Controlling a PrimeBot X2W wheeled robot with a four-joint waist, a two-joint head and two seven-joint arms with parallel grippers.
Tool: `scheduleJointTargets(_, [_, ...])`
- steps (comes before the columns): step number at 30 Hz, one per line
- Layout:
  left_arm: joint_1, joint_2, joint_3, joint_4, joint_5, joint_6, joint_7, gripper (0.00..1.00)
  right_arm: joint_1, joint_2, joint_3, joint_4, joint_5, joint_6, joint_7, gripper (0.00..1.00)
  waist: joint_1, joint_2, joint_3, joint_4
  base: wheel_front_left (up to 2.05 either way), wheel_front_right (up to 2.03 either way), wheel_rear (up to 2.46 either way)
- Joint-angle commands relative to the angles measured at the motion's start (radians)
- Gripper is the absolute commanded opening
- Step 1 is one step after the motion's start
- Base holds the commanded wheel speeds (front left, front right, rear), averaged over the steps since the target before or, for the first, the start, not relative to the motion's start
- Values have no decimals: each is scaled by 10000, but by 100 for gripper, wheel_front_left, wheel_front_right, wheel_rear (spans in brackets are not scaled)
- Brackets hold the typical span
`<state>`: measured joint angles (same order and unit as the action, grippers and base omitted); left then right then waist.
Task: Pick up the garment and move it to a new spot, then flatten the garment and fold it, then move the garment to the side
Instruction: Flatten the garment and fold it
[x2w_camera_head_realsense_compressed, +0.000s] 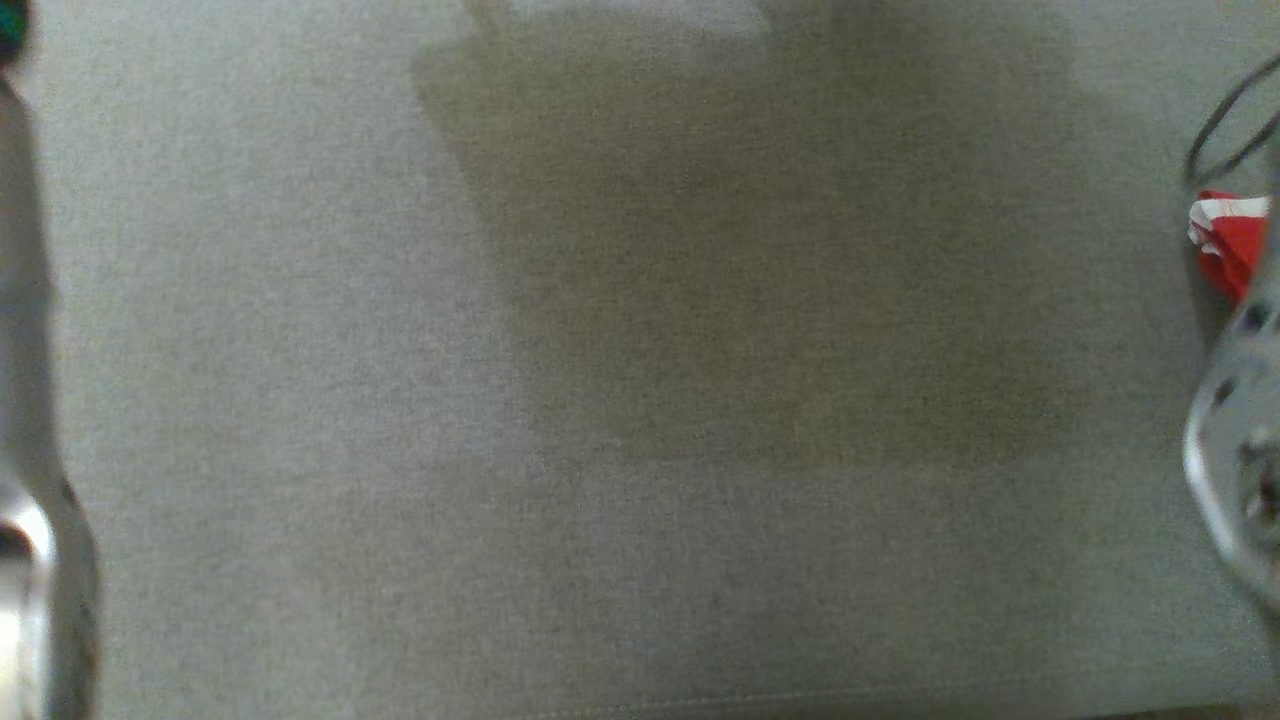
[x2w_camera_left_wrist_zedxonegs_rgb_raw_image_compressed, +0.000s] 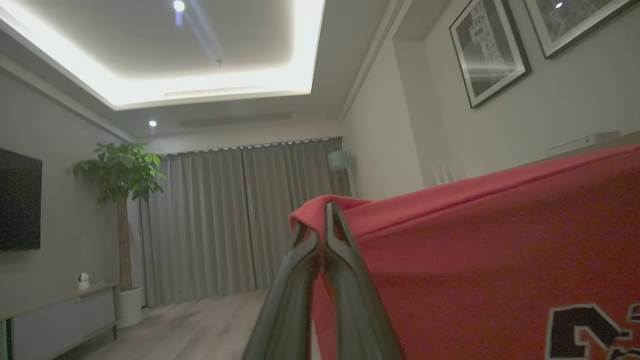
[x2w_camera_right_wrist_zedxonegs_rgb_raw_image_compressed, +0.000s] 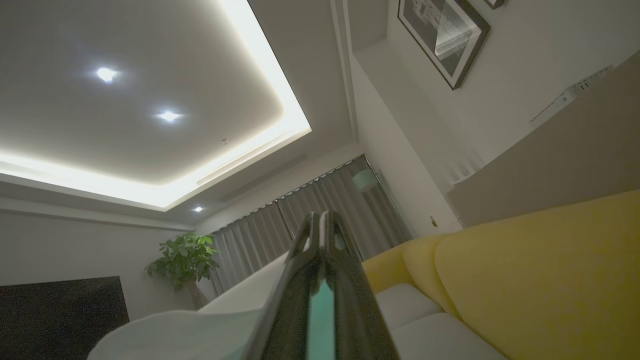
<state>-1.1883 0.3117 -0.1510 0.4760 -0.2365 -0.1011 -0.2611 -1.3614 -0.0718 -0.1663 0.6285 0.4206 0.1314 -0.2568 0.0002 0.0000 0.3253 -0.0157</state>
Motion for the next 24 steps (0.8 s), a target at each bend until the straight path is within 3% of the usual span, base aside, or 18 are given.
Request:
scheduleJointTargets(1, [407,375,385,-118,-95,-29,-4,0,348,213,136,-329,167,-7,-46,0,-2,0,-39,3,0,0,0])
scheduleJointTargets(14, [7516,-1707,1428,1055,-813,-283,-6,0,8436,215,2695,-846,4076,-7,-48,0,-2,0,-1586,-154,0,0,0])
scheduleJointTargets(24, [11141,-2540,2008,399,-860,-293,-6,0,12579,97,3851,-1772,4528,-7,412,0,-2,0,-2991,-393,0,0,0])
